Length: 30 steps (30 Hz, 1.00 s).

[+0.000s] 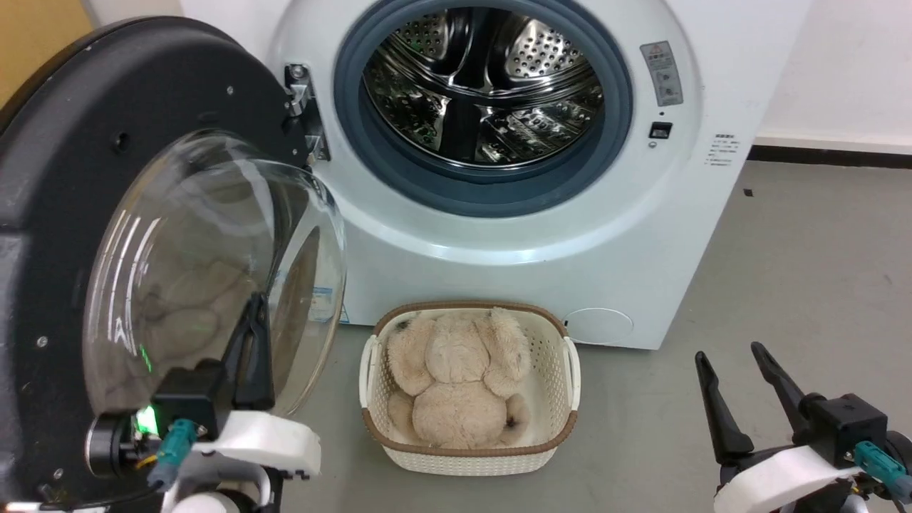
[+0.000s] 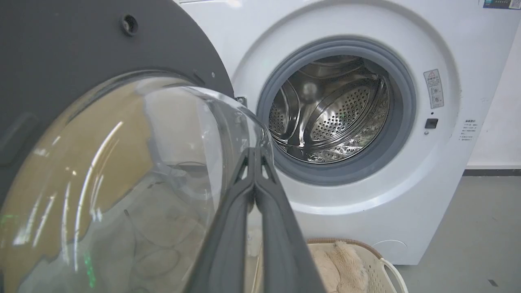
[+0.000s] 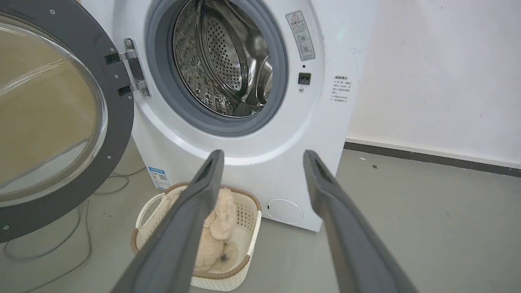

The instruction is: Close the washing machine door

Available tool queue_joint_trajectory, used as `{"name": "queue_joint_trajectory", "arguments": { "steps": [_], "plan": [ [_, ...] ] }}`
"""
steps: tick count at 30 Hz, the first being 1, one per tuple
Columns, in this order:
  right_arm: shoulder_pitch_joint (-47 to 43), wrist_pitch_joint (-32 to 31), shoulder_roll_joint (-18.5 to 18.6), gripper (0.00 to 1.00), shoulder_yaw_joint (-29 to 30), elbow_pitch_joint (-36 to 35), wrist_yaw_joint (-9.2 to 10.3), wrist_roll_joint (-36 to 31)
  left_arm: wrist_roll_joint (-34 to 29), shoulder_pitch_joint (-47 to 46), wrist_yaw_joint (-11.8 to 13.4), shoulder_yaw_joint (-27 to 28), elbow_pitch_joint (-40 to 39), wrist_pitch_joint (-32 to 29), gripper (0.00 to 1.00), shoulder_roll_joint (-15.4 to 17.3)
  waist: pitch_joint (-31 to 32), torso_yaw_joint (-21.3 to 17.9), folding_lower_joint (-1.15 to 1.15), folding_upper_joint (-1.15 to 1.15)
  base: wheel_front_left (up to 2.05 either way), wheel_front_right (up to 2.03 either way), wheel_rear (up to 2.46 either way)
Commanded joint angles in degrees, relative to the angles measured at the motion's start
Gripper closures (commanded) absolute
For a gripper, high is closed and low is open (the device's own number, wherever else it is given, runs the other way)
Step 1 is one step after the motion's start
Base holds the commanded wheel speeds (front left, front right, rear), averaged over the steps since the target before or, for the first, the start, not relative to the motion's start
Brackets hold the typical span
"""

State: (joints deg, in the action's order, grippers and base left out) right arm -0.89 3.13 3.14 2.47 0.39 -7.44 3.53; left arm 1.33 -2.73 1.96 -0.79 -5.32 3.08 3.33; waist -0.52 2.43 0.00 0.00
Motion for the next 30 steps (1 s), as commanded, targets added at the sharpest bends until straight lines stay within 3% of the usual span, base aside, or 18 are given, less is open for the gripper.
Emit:
{"name": "queue_joint_trajectory", "arguments": {
  "steps": [1,14,30],
  "plan": [
    [-0.4,0.5,-0.1,0.0,0.3,-0.2,-0.01,0.5,0.6,-1.5,-0.2,0.3,-0.9,0.6,1.0,0.4,0.0,0.5,0.0,0.0,0.0,0.0,0.0],
    [-0.7,2.1,-0.1,0.0,1.7,-0.4,-0.02,1.6,5.7,-9.6,-3.8,5.6,-5.5,2.1,1.0,0.1,-0.6,5.0,0.0,0.0,0.0,0.0,0.0],
    [-1.0,4.0,-0.1,0.0,3.6,-0.8,-0.02,3.2,15.4,-17.5,-5.3,13.9,-7.5,3.8,1.0,2.3,-1.3,11.8,0.0,0.0,0.0,0.0,0.0]
  ]
}}
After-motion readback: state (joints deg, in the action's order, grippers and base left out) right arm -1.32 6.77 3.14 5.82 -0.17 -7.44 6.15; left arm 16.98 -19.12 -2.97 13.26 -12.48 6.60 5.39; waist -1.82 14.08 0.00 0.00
